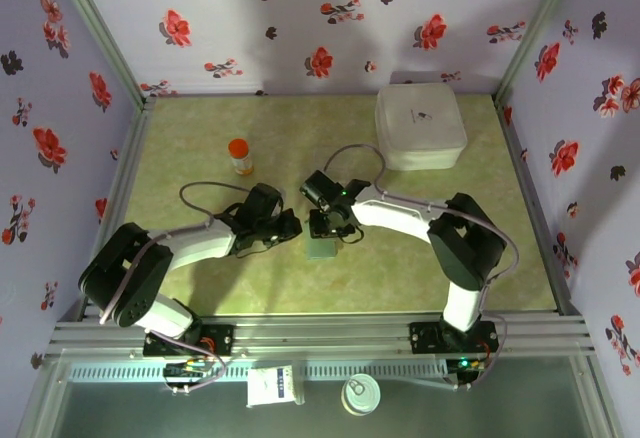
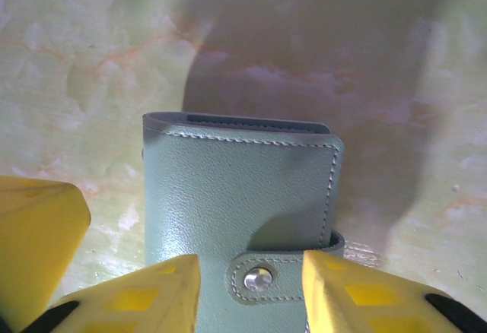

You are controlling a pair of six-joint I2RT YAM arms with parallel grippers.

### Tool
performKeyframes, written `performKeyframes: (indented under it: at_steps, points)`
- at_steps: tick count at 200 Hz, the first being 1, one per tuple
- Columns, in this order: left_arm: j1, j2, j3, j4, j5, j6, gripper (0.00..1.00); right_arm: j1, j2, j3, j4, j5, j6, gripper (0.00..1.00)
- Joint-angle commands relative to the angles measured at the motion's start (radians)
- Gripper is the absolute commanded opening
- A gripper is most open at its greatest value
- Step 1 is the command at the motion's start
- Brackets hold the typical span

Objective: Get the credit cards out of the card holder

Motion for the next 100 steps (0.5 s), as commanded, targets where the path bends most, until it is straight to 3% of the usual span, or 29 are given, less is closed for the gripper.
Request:
performKeyframes:
  at_steps: [1,100]
  points:
    - [-0.006,-0.030,-0.016,0.010,-0.003,-0.009,0.00,0.011,0.031,0.033,-0.065,0.014,-0.006,0.38]
    - [-0.006,-0.009,-0.012,0.009,0.007,-0.006,0.00,0.020,0.098,0.066,-0.113,0.007,0.001,0.35]
